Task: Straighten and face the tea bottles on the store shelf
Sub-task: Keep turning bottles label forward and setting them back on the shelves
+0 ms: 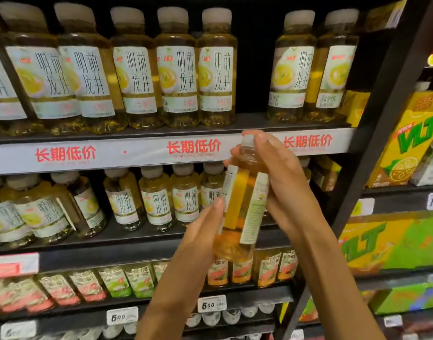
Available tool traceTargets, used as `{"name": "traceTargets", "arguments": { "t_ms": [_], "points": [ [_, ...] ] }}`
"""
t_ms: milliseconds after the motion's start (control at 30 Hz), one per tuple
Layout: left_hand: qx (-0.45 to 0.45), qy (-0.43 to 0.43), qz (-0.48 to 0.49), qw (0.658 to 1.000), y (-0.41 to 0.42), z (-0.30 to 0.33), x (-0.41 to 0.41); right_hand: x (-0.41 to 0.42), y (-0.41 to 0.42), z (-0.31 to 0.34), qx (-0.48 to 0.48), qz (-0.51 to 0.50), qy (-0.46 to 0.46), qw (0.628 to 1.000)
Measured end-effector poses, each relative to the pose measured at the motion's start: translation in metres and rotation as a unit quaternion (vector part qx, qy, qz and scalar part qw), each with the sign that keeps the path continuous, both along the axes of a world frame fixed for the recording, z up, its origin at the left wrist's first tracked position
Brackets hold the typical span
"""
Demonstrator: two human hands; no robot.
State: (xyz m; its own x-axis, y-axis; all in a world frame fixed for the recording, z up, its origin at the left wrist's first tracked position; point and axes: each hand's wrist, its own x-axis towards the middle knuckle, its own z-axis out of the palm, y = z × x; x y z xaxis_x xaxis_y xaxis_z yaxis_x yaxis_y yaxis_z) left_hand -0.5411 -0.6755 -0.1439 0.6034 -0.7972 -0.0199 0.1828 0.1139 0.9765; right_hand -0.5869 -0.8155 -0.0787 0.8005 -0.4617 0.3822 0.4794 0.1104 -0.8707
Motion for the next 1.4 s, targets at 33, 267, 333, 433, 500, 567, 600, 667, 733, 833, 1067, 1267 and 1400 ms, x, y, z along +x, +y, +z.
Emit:
{"name": "traceTargets", "arguments": {
  "t_ms": [33,267,333,433,500,567,600,667,733,833,1067,1267,1400],
  "points": [
    [0.009,-0.007,0.009,1.000,-0.002,0.001,-0.002,0.001,0.001,0.002,-0.018,-0.005,0.014,1.000],
    [-0.100,0.165,-0.105,0.976,-0.008,0.001,-0.011,0.002,0.003,0.000,0.046,0.064,0.043,0.996],
    [-0.114,0.202,-0.173,0.957,-0.006,-0.006,-0.011,0.000,0.005,-0.008,0.111,0.100,0.024,0.988],
    [-0.087,0.186,-0.202,0.958,-0.003,-0.016,-0.006,-0.006,0.004,-0.020,0.119,0.075,0.009,0.990],
    [-0.027,0.091,-0.132,0.987,-0.003,-0.022,-0.004,-0.012,0.003,-0.023,0.091,0.046,0.008,0.995],
    [0.023,0.035,-0.040,0.998,-0.004,-0.020,-0.007,-0.017,0.004,-0.023,0.034,-0.006,0.021,0.999],
    [0.029,0.024,-0.009,0.999,-0.004,-0.018,-0.010,-0.019,0.005,-0.023,0.008,-0.038,0.030,0.999],
    [0.045,-0.007,0.011,0.999,-0.005,-0.016,-0.014,-0.021,0.009,-0.024,-0.037,-0.096,0.051,0.993],
    [0.056,-0.014,0.019,0.998,-0.004,-0.013,-0.023,-0.021,0.011,-0.025,-0.062,-0.132,0.075,0.987],
    [0.021,0.043,0.015,0.999,-0.007,-0.023,-0.020,-0.023,0.012,-0.030,-0.050,-0.105,0.083,0.990],
    [-0.060,0.221,-0.166,0.959,-0.004,-0.031,-0.017,-0.023,0.014,-0.037,0.115,0.045,0.019,0.992],
    [-0.004,0.082,-0.049,0.995,-0.002,-0.032,-0.012,-0.030,0.012,-0.035,0.088,-0.011,0.001,0.996],
    [0.021,0.019,-0.005,1.000,0.001,-0.031,-0.016,-0.031,0.012,-0.033,0.081,-0.043,0.016,0.996]
  ]
}}
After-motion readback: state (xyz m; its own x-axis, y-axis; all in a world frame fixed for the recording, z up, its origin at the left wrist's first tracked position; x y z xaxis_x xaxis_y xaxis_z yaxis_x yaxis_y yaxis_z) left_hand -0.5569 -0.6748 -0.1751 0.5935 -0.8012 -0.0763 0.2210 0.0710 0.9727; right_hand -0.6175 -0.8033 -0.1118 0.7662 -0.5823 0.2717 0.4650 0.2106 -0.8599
